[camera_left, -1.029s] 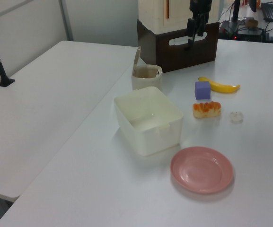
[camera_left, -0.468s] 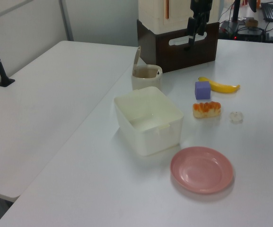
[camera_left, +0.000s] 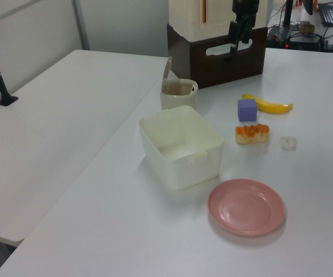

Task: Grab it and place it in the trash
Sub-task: 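Move the open gripper toward the small white clove-like piece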

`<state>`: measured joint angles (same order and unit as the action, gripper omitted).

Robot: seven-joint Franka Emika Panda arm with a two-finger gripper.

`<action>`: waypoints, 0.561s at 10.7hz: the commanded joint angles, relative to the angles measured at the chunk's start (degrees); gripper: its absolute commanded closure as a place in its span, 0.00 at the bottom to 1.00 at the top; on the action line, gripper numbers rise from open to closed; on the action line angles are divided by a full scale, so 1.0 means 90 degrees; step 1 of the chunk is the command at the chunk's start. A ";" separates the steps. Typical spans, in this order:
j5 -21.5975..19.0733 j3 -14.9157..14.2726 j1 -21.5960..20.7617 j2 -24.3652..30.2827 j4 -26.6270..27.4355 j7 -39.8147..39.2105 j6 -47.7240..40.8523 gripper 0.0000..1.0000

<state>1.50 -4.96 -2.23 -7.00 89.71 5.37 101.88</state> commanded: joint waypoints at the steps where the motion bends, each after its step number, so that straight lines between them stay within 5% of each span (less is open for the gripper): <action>1: -0.0127 0.0023 -0.0055 0.0212 0.0354 0.0048 -0.0138 0.03; 6: -0.0127 0.0267 -0.0123 0.0231 0.1104 -0.0468 -0.0139 0.04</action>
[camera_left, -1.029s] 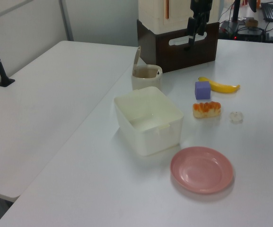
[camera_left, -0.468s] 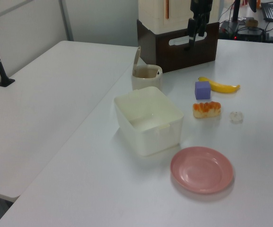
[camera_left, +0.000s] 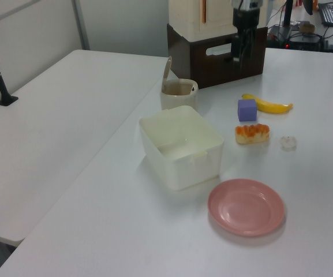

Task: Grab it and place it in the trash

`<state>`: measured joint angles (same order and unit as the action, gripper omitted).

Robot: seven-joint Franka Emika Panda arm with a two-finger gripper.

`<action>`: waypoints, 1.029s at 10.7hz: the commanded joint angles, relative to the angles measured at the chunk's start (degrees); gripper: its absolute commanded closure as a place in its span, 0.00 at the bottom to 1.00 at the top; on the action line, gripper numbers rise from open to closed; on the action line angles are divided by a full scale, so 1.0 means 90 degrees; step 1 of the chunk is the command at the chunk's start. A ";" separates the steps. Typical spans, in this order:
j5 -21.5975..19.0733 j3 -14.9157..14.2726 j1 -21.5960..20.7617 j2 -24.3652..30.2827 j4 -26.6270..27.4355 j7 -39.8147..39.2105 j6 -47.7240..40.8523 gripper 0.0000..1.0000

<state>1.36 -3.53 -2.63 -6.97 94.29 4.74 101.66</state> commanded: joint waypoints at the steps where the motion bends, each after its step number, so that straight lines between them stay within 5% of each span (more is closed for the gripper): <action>1: -0.0112 0.0205 -0.0078 0.0228 0.0839 -0.0506 -0.0027 0.04; 11: -0.0219 0.0352 -0.0078 0.0228 0.1486 -0.1102 0.0598 0.04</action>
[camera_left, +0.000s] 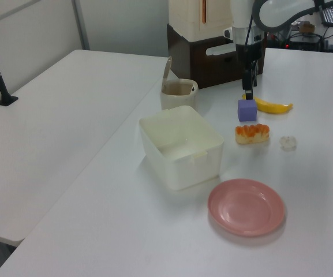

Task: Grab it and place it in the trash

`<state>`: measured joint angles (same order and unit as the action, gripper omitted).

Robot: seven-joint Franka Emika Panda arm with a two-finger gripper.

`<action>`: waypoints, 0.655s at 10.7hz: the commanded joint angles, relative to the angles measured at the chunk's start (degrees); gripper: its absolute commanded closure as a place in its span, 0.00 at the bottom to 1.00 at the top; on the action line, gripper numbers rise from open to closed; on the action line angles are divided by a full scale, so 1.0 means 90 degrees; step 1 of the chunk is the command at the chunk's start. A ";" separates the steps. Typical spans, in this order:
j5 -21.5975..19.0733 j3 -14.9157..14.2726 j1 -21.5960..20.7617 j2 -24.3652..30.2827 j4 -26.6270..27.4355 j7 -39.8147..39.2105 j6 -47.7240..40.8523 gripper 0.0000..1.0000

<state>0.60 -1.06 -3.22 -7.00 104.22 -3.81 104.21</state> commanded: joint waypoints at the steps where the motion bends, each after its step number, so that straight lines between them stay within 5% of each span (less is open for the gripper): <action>1: -0.0126 0.0088 -0.0014 0.0231 0.0440 -0.0162 0.0316 0.04; 7: 0.0157 0.0235 -0.0423 0.0953 0.2605 -0.0856 0.0908 0.04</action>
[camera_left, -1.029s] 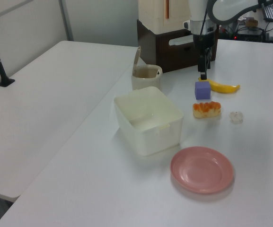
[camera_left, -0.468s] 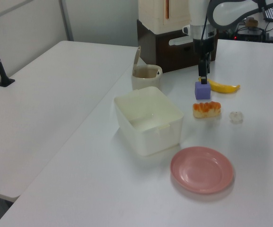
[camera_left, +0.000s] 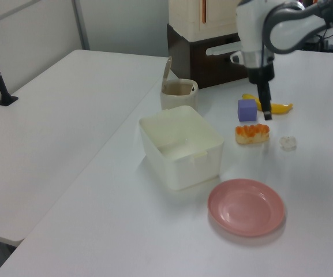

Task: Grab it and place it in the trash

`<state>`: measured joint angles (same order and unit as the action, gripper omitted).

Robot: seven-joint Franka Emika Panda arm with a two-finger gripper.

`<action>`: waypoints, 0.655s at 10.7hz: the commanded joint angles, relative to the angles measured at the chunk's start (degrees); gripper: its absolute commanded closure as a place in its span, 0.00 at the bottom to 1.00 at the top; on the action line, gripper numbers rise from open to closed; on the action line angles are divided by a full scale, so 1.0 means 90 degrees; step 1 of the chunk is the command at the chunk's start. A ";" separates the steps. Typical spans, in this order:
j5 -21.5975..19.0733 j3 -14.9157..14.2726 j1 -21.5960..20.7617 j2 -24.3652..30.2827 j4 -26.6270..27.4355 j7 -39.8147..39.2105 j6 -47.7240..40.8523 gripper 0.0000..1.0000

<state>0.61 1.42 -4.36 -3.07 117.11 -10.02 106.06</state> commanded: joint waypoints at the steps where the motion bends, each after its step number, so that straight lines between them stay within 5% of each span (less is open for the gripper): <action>1: 0.0243 -0.0041 -0.0384 0.0517 0.1429 -0.0166 0.0938 0.05; 4: 0.0254 -0.0041 -0.0346 0.0381 0.1714 -0.0428 0.1233 0.19; 7: 0.0254 -0.0041 -0.0356 0.0254 0.1842 -0.0566 0.1575 0.52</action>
<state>2.36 1.51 -7.18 -1.55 131.76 -12.77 117.88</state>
